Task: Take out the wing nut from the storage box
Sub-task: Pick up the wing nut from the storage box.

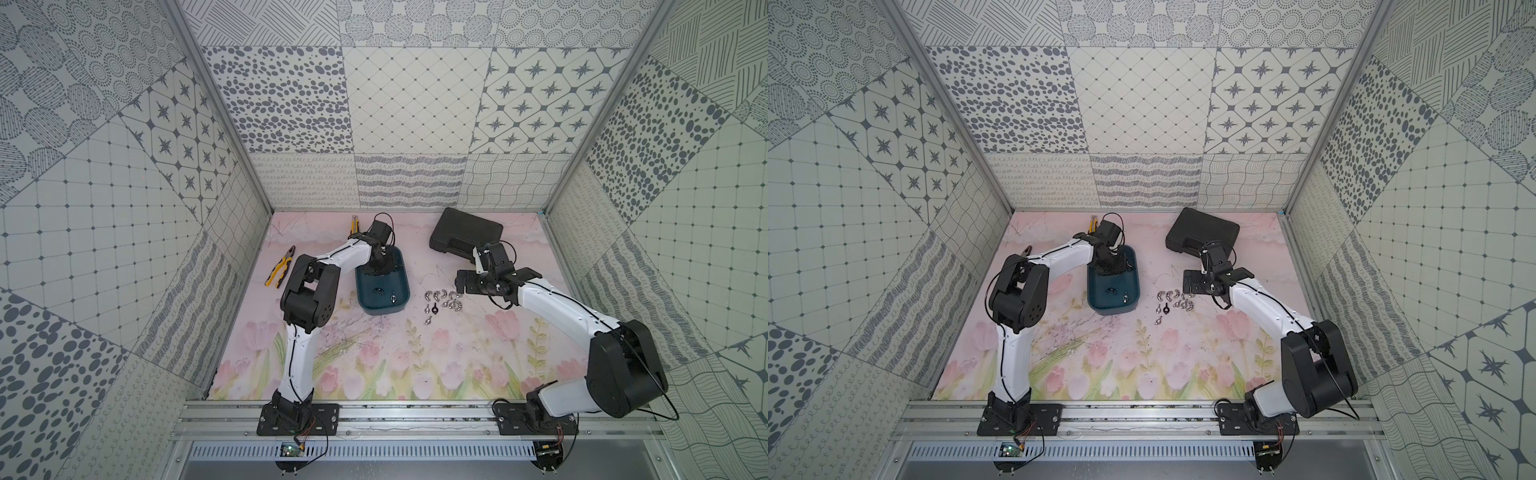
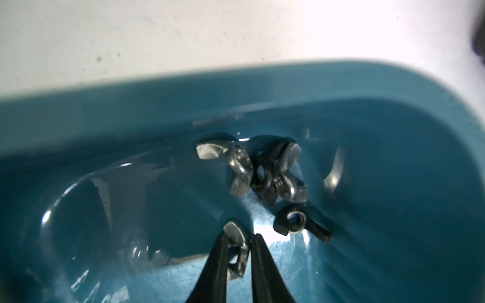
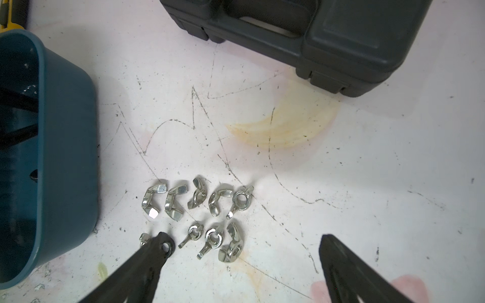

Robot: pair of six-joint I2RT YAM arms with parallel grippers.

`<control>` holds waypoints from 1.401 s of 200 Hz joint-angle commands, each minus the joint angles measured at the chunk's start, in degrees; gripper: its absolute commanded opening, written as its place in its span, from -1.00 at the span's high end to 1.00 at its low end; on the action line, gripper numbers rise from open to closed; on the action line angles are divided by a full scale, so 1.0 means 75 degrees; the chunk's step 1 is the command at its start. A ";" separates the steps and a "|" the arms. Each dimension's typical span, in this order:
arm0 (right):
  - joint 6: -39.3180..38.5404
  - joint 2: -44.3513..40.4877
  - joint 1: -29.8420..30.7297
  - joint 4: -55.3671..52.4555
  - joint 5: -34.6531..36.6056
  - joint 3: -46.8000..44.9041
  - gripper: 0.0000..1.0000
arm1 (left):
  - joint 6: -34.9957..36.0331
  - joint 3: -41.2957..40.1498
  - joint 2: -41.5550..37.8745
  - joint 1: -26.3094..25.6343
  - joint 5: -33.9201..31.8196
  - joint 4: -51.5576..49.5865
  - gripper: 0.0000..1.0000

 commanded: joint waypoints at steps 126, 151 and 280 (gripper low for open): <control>-0.0010 -0.0098 0.0058 0.0129 0.0067 0.0084 -0.95 | 0.0060 -0.0260 -0.1104 -0.0160 -0.0289 -0.0399 0.96; -0.0010 -0.0124 0.0072 0.0129 0.0065 0.0071 -0.95 | 0.0014 -0.0292 -0.1375 -0.0230 -0.0378 -0.0546 0.98; 0.0002 -0.0445 -0.0300 0.0105 0.0139 -0.0168 -0.95 | -0.0391 -0.1061 -0.2787 -0.2844 -0.0902 -0.0477 0.99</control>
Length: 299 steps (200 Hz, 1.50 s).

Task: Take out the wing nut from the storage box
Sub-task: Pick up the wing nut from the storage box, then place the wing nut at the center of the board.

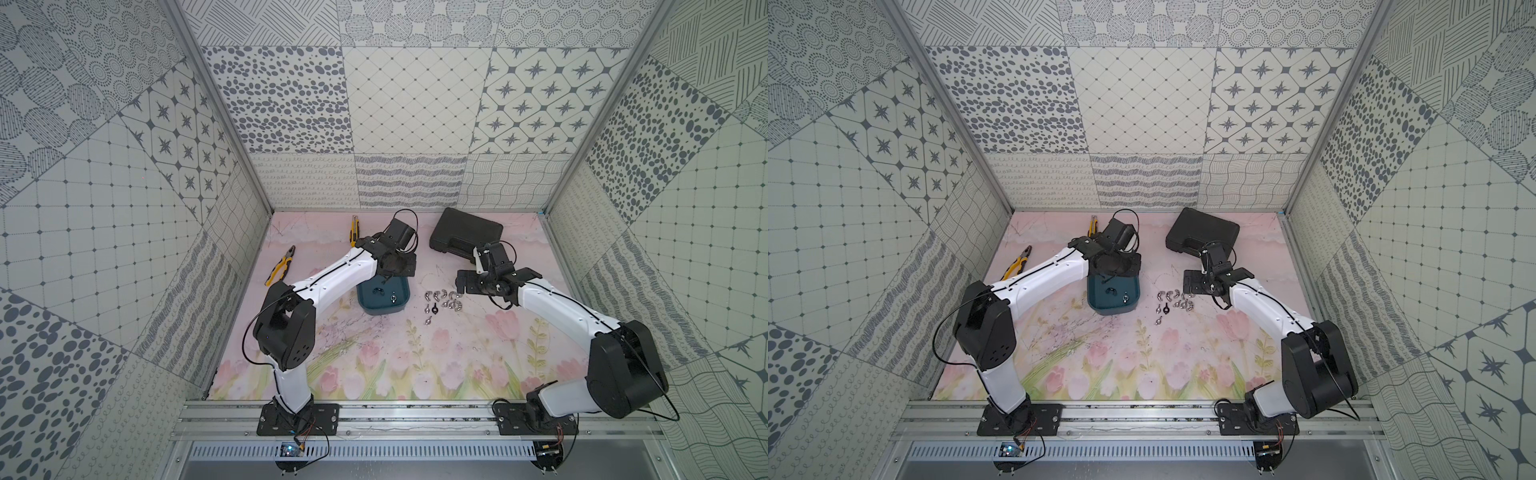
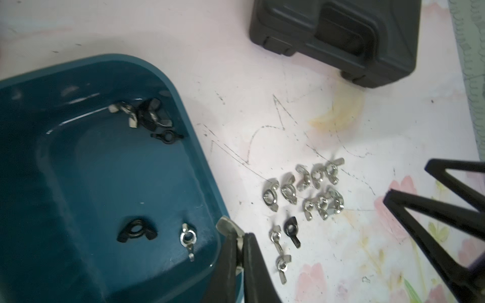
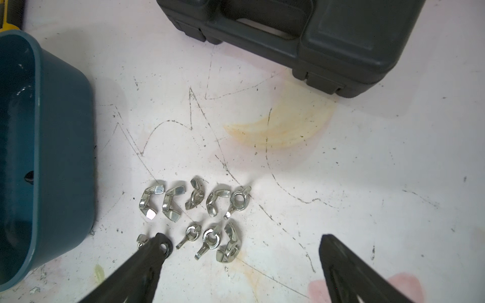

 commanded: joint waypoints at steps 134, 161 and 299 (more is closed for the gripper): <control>-0.0148 -0.0923 -0.0751 0.0050 -0.0145 -0.0674 -0.95 | -0.1334 -0.0750 0.1002 -0.2420 -0.0409 0.0663 1.00; -0.0147 -0.0911 -0.0757 0.0061 -0.0189 -0.0701 -0.95 | -0.1391 -0.0836 0.1164 -0.2442 -0.0427 0.0767 1.00; -0.0154 -0.0880 -0.0751 0.0162 -0.0297 -0.0726 -0.95 | -0.1269 -0.0401 0.1825 -0.2373 -0.0776 0.0758 0.61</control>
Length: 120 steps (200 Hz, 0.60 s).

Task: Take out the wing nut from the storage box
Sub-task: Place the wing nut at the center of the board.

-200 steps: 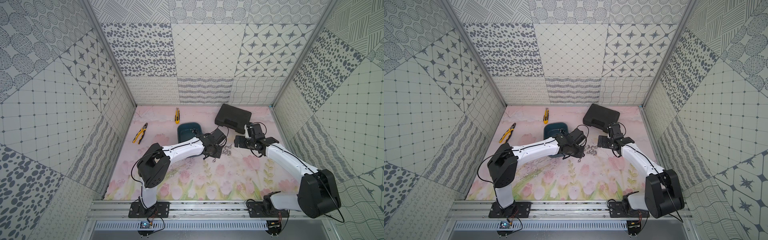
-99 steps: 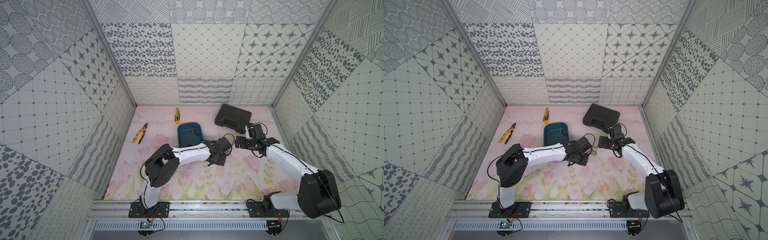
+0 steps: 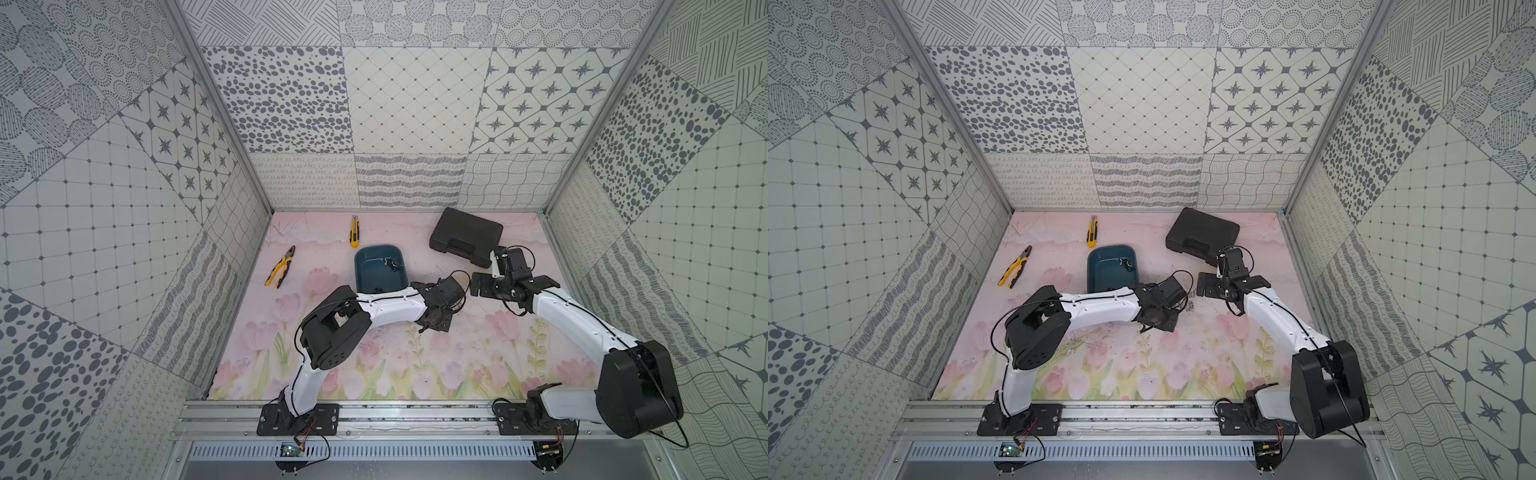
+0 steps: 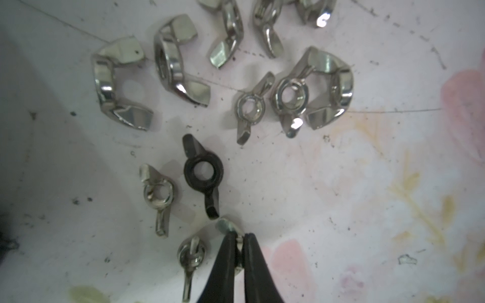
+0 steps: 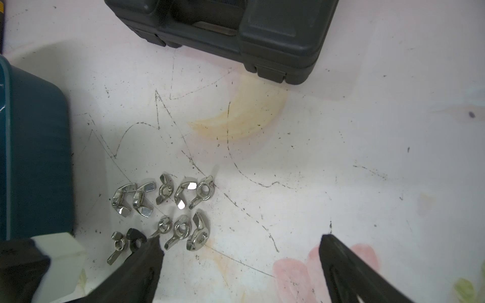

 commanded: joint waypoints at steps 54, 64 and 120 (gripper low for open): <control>-0.0107 -0.0093 -0.0012 0.0221 -0.0112 -0.0021 -0.95 | 0.0018 0.0186 -0.0596 0.0021 -0.0195 -0.0062 0.54; -0.0128 -0.0074 -0.0012 0.0222 -0.0114 0.0001 -0.95 | 0.0066 0.0235 -0.0794 0.0021 -0.0289 -0.0144 0.53; -0.0201 0.0228 0.0007 0.0140 -0.0238 0.0363 -0.95 | 0.0089 0.0161 -0.1809 0.0977 -0.0788 -0.0589 0.46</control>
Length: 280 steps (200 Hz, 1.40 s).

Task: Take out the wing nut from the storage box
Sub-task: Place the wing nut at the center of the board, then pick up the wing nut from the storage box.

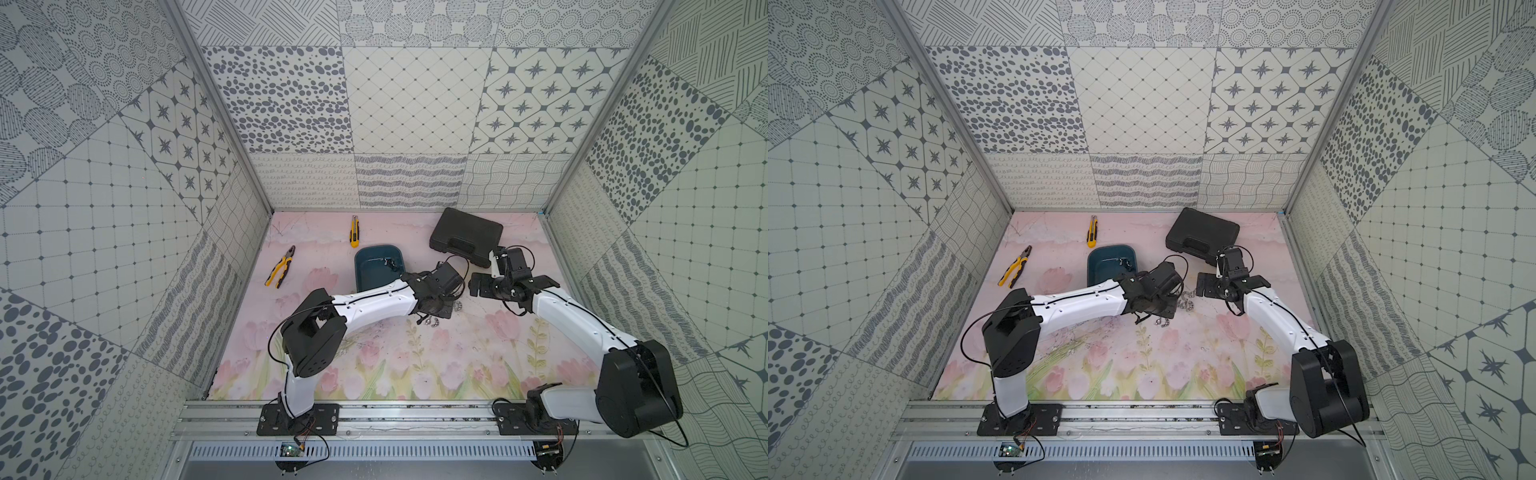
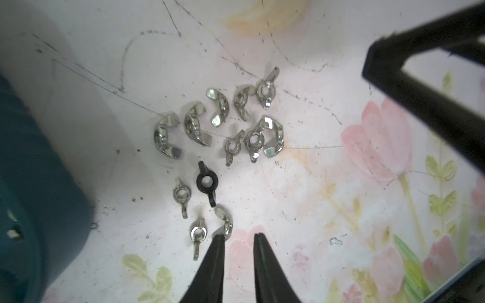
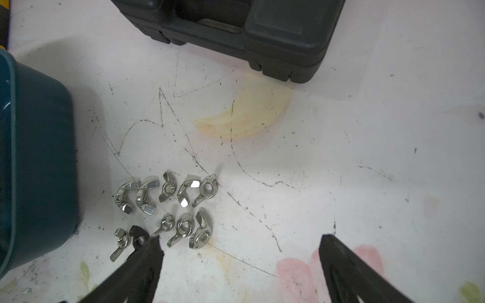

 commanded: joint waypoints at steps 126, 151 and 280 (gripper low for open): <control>-0.0004 0.0635 0.0657 0.0371 -0.0024 0.0589 -0.95 | -0.0967 0.1593 0.1345 0.4009 0.0119 -0.0388 0.49; -0.0029 0.0674 0.0669 0.0398 -0.0024 0.0601 -0.95 | -0.1157 0.2135 0.1951 0.4031 -0.0030 -0.0650 0.50; 0.0018 0.0967 0.0715 0.0639 -0.0104 0.0591 -0.95 | -0.1414 0.2216 0.2871 0.4037 0.0214 0.0181 0.60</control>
